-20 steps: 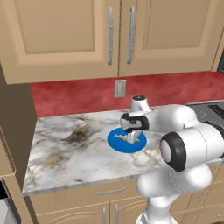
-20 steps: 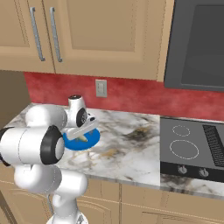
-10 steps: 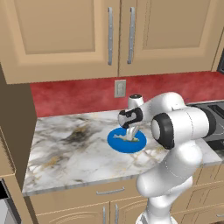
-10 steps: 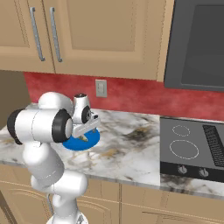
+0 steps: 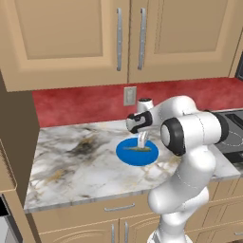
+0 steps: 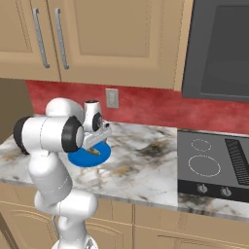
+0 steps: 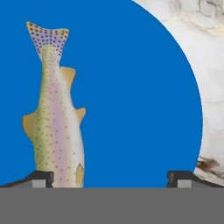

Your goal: Place the fish on the top rack of the oven, and slide the tray back inside. Close the oven door.

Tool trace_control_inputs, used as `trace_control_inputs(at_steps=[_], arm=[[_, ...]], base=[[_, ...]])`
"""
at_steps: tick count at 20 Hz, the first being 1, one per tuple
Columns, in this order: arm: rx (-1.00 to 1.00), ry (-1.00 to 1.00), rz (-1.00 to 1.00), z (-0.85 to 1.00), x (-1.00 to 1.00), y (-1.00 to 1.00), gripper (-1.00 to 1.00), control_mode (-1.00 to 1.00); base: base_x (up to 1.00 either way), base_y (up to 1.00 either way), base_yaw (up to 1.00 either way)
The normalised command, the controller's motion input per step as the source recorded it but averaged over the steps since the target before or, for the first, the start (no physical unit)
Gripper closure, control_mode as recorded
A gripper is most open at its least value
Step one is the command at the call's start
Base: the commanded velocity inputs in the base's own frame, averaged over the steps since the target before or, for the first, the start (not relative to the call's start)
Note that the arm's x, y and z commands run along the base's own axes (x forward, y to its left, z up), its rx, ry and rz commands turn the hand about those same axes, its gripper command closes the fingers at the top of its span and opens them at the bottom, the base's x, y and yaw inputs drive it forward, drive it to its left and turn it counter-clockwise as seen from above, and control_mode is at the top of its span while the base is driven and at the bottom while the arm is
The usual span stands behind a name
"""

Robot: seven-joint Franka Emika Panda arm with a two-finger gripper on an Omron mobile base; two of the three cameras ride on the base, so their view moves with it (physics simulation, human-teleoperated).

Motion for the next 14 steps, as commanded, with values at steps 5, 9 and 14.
trace_control_inputs(at_steps=[5, 9, 14], arm=[[-0.02, -0.07, 0.08, -0.24, -0.38, 0.40, -1.00, -1.00], [-0.02, -0.06, 0.07, -0.24, -0.47, 0.40, -1.00, -1.00], [0.00, -0.01, 0.05, -0.05, -0.18, 0.18, -1.00, -1.00]], base=[[0.00, 0.00, 0.00], [0.00, 0.00, 0.00], [0.00, 0.00, 0.00]])
